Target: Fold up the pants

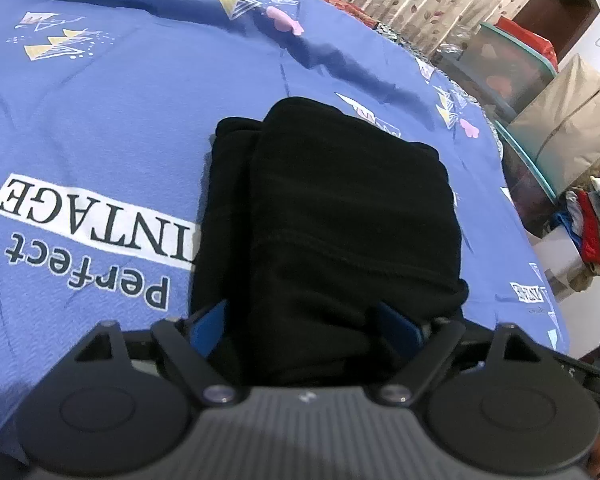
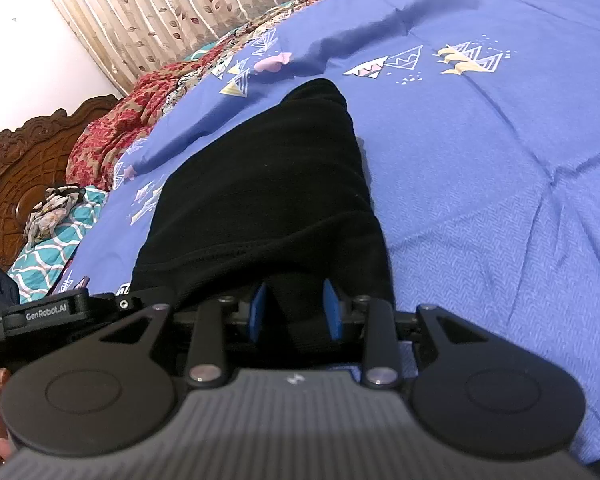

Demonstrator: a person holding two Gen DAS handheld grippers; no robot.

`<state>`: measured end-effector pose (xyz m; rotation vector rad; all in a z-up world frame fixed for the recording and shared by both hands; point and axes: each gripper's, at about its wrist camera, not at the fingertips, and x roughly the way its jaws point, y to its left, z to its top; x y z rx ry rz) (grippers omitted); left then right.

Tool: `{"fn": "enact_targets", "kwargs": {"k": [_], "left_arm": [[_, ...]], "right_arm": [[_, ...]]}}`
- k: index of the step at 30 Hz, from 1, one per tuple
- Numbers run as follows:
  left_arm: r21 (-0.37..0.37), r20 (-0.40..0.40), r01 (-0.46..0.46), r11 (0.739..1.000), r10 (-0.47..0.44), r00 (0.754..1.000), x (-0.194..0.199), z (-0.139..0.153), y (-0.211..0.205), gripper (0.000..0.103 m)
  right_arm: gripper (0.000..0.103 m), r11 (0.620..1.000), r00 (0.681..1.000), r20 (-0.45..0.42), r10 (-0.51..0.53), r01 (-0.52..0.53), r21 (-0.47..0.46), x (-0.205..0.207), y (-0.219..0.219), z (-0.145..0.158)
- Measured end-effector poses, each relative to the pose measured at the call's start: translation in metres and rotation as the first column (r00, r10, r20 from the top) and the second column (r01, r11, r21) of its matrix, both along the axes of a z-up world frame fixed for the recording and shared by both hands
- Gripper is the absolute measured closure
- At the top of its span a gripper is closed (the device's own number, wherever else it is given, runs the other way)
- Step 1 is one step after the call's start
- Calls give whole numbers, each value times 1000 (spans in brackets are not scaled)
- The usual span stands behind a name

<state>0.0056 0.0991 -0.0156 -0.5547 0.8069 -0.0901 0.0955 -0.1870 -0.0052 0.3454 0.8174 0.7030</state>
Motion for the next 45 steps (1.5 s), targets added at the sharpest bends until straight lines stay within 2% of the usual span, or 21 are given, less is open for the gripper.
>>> {"fn": "enact_targets", "kwargs": {"k": [1, 3, 5, 10, 19, 22, 25, 28, 30, 32, 37, 40, 41, 43, 44, 45], "left_arm": [[-4, 1, 7, 1000, -7, 1000, 0, 0, 0, 14], [-14, 3, 28, 1000, -28, 1000, 0, 0, -1, 3], [-1, 4, 44, 999, -44, 999, 1, 0, -6, 0], [55, 6, 56, 997, -56, 998, 0, 1, -16, 0], [3, -6, 61, 998, -61, 998, 2, 3, -6, 0], [-50, 0, 66, 997, -66, 998, -4, 19, 7, 0], [-86, 69, 43, 995, -37, 997, -16, 37, 34, 0], [-117, 75, 10, 993, -1, 997, -17, 41, 62, 0], [-150, 46, 3, 989, 4, 999, -8, 35, 76, 0], [-175, 12, 1, 985, 2, 1000, 5, 27, 83, 0], [-245, -42, 37, 969, -49, 998, 38, 4, 78, 0], [-336, -80, 83, 938, -116, 990, 55, -18, 65, 0], [-360, -81, 89, 929, -126, 989, 59, -26, 61, 0], [-349, -50, 96, 932, -121, 991, 60, -31, 52, 1], [-350, -42, 104, 931, -126, 991, 62, -30, 49, 8], [-373, -54, 94, 923, -122, 991, 64, -28, 49, 28]], "right_arm": [[68, 1000, 1000, -1, -1, 1, 0, 0, 0, 0], [68, 1000, 1000, -1, -4, 4, -1, -1, 1, 0], [68, 1000, 1000, 0, -5, 5, -4, -1, 1, 0], [68, 1000, 1000, 0, -7, 7, -8, -1, 2, 1], [67, 1000, 1000, -7, -4, 3, -18, 1, 3, 3], [61, 999, 999, 6, 47, -47, -26, 0, 1, 13], [54, 994, 994, 45, 98, -101, 46, 0, -14, 28], [36, 989, 997, 42, 60, -65, 132, 13, -34, 35], [21, 980, 1000, 14, 22, -24, 196, 27, -44, 33], [18, 976, 999, -34, 1, 7, 216, 45, -46, 28], [17, 983, 992, -109, 59, -38, 182, 73, -26, 10], [17, 980, 981, -155, 121, -93, 175, 80, -12, -4], [16, 975, 971, -181, 156, -121, 187, 82, -7, -11], [17, 970, 963, -194, 187, -149, 193, 82, 6, -16], [27, 965, 958, -192, 212, -174, 197, 80, 13, -14], [40, 967, 958, -191, 215, -181, 180, 80, 20, -9]]}}
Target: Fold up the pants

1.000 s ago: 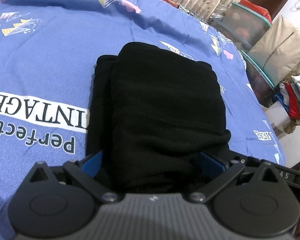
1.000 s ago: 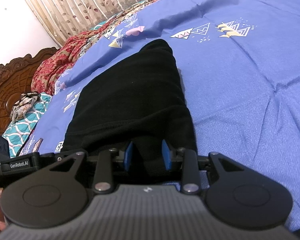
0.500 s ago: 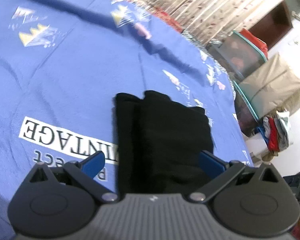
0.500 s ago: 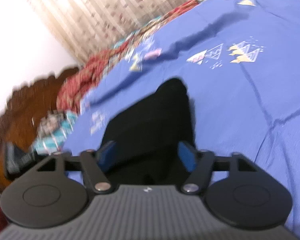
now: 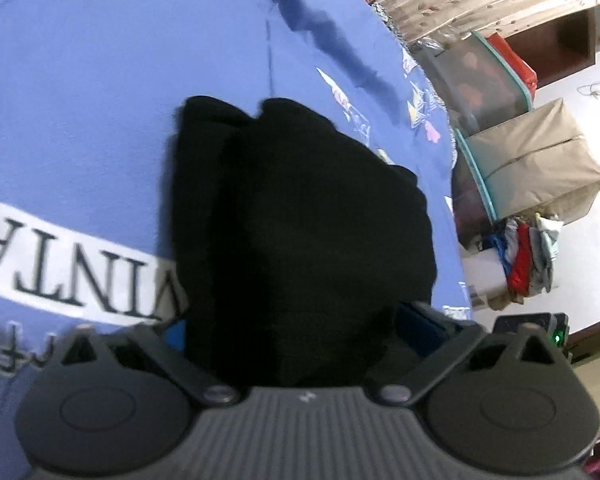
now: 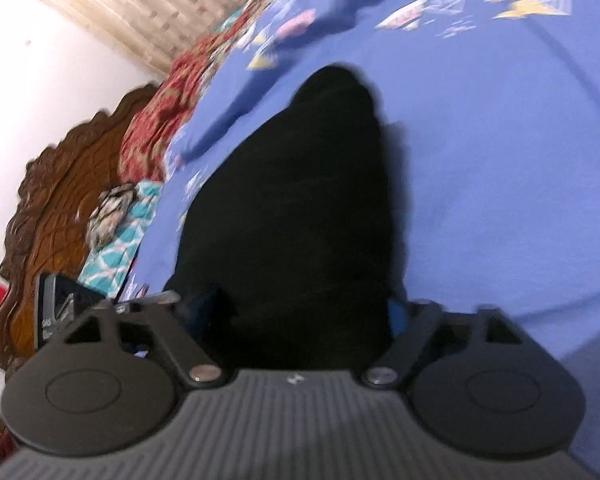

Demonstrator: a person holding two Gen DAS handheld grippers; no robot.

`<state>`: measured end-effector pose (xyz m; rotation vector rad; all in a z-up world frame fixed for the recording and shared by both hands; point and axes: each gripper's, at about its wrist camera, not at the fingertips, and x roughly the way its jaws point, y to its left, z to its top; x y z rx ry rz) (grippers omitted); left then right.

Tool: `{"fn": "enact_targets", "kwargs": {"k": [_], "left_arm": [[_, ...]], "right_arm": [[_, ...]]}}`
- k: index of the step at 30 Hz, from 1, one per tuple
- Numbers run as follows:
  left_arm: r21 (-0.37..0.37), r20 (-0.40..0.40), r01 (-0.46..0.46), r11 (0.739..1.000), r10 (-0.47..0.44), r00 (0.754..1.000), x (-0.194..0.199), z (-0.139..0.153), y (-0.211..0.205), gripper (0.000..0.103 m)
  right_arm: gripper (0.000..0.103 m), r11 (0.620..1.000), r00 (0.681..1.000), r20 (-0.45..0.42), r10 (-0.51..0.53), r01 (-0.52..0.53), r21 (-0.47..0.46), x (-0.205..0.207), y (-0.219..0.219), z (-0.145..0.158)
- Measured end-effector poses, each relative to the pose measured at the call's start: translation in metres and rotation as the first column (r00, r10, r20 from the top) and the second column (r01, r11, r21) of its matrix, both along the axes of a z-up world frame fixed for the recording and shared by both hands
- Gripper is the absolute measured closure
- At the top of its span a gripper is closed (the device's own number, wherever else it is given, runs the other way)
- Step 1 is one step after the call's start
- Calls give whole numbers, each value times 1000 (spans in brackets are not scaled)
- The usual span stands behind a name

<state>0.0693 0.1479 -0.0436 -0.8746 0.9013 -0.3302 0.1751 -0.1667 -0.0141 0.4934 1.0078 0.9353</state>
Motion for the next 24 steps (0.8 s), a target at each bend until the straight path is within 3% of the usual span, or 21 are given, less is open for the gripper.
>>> {"fn": "enact_targets", "kwargs": {"k": [2, 3, 5, 8, 12, 16, 19, 20, 21, 22, 24], "left_arm": [[-51, -13, -16, 999, 16, 1000, 5, 13, 4, 41], [-44, 20, -17, 999, 18, 1000, 8, 26, 7, 41], [18, 114, -27, 999, 25, 993, 18, 60, 10, 41], [134, 272, -59, 989, 21, 962, 48, 107, 19, 41], [229, 385, -155, 961, 57, 921, 106, 130, 35, 40], [287, 335, -260, 922, 158, 929, 177, 97, 47, 40], [354, 153, -303, 885, 265, 952, 224, 38, 57, 40], [378, 77, -313, 871, 307, 948, 232, 17, 60, 30], [362, 75, -326, 873, 321, 944, 231, 4, 62, 24], [342, 117, -349, 872, 329, 937, 225, 2, 61, 23], [367, 110, -340, 866, 322, 940, 217, 11, 57, 16]], "right_arm": [[56, 1000, 997, 78, 12, -11, -8, -4, 9, 23], [61, 999, 993, 112, 26, -28, 16, -2, 11, 34], [62, 997, 982, 187, 40, -51, 54, 6, 19, 59], [62, 992, 959, 282, -5, -30, 120, 35, 35, 90], [61, 981, 926, 365, -95, 25, 191, 90, 63, 104], [61, 987, 917, 375, -134, 91, 130, 141, 106, 79], [60, 988, 949, 286, -136, 150, -27, 169, 135, 33], [49, 978, 959, 240, -152, 182, -106, 173, 143, 16], [37, 964, 958, 220, -186, 221, -149, 173, 144, 4], [37, 962, 955, 204, -213, 242, -125, 171, 140, 0], [33, 965, 959, 182, -218, 240, -108, 163, 128, 7]]}}
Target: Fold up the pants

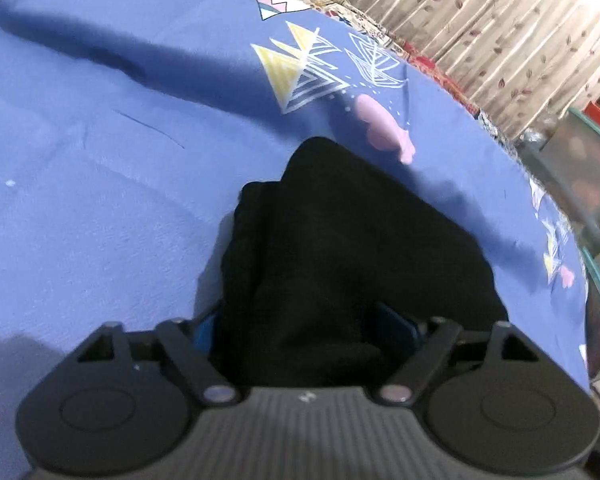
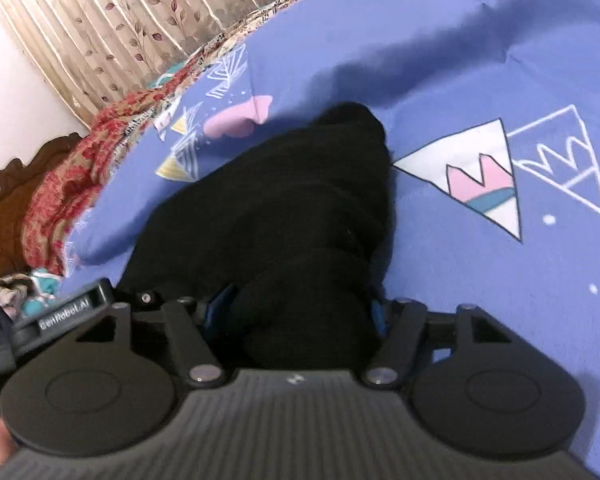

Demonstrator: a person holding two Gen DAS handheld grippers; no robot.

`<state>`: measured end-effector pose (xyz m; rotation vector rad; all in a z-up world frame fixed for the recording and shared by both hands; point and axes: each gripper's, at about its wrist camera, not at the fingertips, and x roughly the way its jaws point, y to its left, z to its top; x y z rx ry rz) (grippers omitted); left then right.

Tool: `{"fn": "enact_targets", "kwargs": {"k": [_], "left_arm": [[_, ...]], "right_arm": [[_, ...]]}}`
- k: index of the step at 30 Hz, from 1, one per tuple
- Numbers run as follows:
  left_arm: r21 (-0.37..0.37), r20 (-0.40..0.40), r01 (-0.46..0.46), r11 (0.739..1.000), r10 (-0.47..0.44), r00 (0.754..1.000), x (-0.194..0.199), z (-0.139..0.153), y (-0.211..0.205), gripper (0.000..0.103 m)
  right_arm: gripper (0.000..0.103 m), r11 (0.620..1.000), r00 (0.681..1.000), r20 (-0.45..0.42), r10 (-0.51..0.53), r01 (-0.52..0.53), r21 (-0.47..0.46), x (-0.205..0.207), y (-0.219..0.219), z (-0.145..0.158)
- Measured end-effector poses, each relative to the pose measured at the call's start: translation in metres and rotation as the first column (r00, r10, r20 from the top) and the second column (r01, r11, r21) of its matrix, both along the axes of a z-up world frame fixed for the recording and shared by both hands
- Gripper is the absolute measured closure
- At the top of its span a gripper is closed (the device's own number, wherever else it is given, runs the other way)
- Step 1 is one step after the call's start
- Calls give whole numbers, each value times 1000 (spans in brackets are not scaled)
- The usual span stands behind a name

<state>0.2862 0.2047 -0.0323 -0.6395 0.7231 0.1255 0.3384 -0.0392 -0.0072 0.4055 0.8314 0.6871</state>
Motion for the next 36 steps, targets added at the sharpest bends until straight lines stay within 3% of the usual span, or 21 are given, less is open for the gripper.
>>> {"fn": "enact_targets", "kwargs": {"k": [5, 10, 13, 14, 17, 23, 26, 36], "left_arm": [[47, 29, -21, 999, 19, 999, -62, 39, -9, 12], [80, -31, -51, 995, 54, 998, -135, 58, -41, 9], [142, -70, -46, 989, 56, 996, -184, 63, -65, 0], [167, -76, -45, 985, 58, 995, -199, 64, -75, 0], [218, -103, -18, 976, 42, 994, -234, 71, -101, 0], [327, -114, 50, 944, -13, 993, -279, 89, -140, 0], [369, -95, 34, 929, 1, 996, -296, 99, -151, 0], [410, 11, -69, 909, 70, 997, -320, 131, -150, 0]], "right_arm": [[28, 999, 997, 75, -10, 13, -32, -49, -46, 29], [26, 997, 1000, 23, 13, -11, -72, -113, -85, 33], [22, 994, 1000, -1, 26, -26, -108, -144, -88, 31], [16, 992, 1000, 1, 28, -28, -119, -158, -91, 32], [13, 989, 999, 16, 39, -36, -142, -184, -93, 34], [10, 982, 998, -11, 66, -67, -177, -227, -94, 34], [10, 985, 997, -26, 74, -77, -158, -235, -96, 37], [9, 984, 996, 10, 86, -84, -157, -243, -95, 60]]}}
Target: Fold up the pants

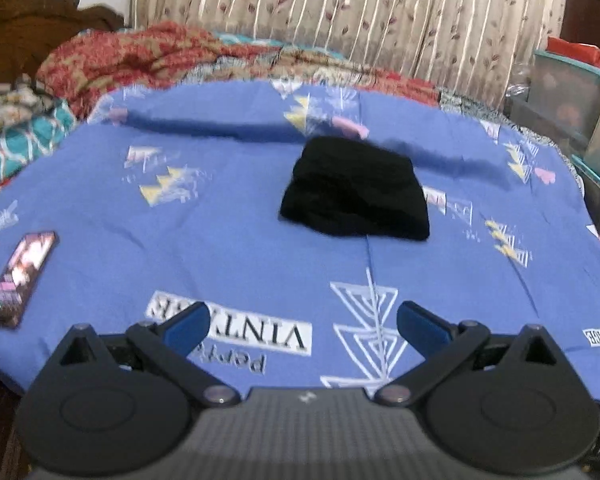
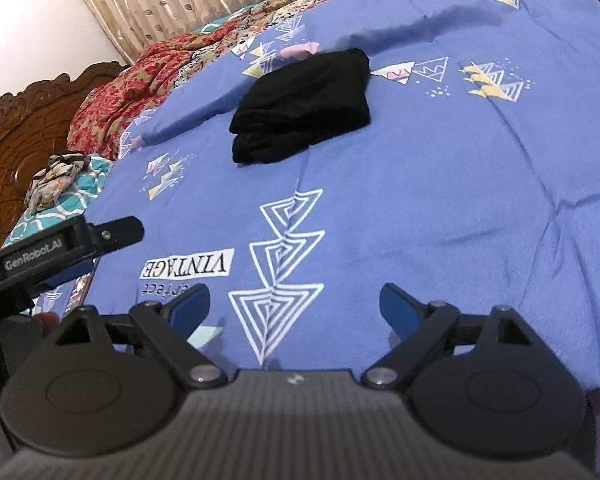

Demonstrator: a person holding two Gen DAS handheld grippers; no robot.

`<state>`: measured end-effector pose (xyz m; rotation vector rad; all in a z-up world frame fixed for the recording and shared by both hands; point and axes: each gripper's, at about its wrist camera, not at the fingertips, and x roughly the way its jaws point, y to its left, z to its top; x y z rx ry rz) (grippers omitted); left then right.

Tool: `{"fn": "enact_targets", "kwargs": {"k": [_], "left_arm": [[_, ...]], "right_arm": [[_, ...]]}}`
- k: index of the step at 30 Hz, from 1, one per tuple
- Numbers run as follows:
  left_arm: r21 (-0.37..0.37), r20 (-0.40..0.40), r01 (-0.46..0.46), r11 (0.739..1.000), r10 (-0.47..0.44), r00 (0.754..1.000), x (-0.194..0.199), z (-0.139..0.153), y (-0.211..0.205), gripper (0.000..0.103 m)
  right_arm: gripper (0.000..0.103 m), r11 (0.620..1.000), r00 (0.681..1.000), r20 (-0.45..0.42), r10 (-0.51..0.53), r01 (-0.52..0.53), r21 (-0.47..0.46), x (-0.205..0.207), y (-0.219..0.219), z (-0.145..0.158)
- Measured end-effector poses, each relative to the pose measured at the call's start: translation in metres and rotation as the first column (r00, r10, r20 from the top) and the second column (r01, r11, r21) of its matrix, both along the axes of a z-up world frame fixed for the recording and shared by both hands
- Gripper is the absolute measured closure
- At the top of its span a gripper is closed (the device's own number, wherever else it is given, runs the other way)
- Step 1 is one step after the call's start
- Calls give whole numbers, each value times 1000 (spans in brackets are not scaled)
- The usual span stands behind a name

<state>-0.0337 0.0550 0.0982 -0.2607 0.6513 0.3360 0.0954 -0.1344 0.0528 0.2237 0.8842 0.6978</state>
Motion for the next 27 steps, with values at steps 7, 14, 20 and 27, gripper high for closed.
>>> {"fn": "enact_targets", "kwargs": {"k": [7, 14, 20, 27], "left_arm": [[139, 8, 4, 990, -5, 1000, 5, 41, -15, 0], [189, -67, 7, 982, 6, 998, -3, 18, -34, 0], [173, -134, 16, 985, 8, 991, -2, -3, -36, 0], [126, -166, 24, 992, -2, 986, -1, -10, -29, 0]], "right_arm": [[3, 999, 994, 106, -5, 8, -31, 5, 9, 48], [0, 996, 996, -8, -89, 89, 5, -11, 4, 9], [0, 991, 987, -84, -134, 135, 2, -4, -1, 0], [0, 996, 989, -120, -87, 87, -7, -6, 4, -6]]}}
